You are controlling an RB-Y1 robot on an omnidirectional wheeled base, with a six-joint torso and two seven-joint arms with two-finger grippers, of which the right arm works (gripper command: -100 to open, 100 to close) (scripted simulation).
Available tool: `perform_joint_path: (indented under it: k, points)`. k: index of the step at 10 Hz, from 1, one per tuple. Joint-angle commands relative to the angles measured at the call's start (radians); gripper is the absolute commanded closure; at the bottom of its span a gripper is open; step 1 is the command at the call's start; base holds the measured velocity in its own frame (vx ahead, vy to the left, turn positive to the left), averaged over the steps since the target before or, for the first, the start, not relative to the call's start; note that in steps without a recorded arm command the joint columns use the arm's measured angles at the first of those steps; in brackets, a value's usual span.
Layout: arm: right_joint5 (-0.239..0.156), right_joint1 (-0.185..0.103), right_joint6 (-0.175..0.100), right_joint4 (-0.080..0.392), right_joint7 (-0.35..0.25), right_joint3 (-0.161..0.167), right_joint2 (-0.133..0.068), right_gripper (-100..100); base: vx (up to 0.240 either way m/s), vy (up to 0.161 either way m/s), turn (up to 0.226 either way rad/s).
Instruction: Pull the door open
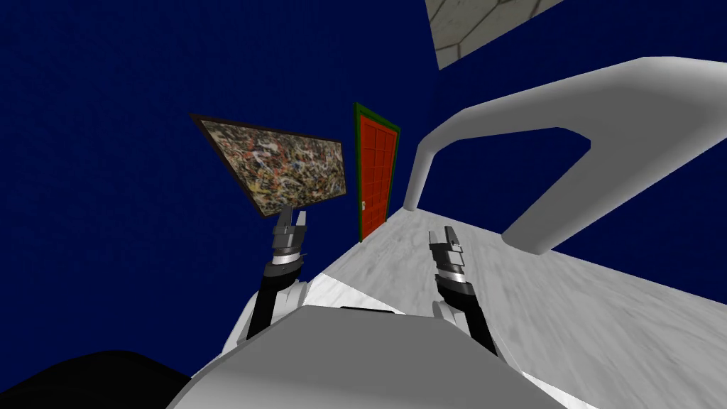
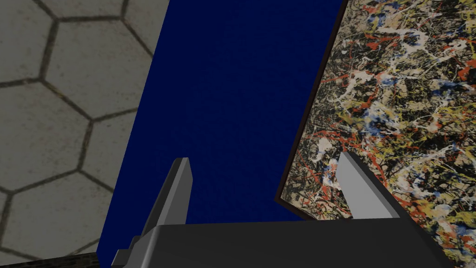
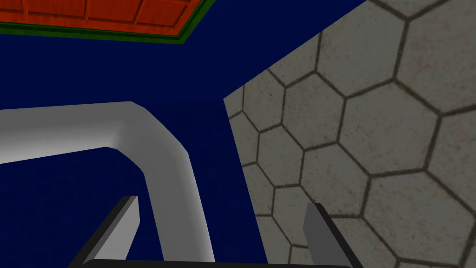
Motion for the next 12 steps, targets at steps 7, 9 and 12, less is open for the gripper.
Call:
perform_joint_path:
  k: [7,9,12]
  points:
    - [0.087,-0.045,-0.051,0.159,0.156,-0.047,-0.029,-100,0.148,-0.027,0.141]
    - [0.112,-0.059,-0.065,0.205,0.201,-0.06,-0.035,-100,0.123,-0.028,0.141]
    - [0.14,-0.074,-0.08,0.254,0.249,-0.075,-0.04,-100,0.114,-0.035,0.121]
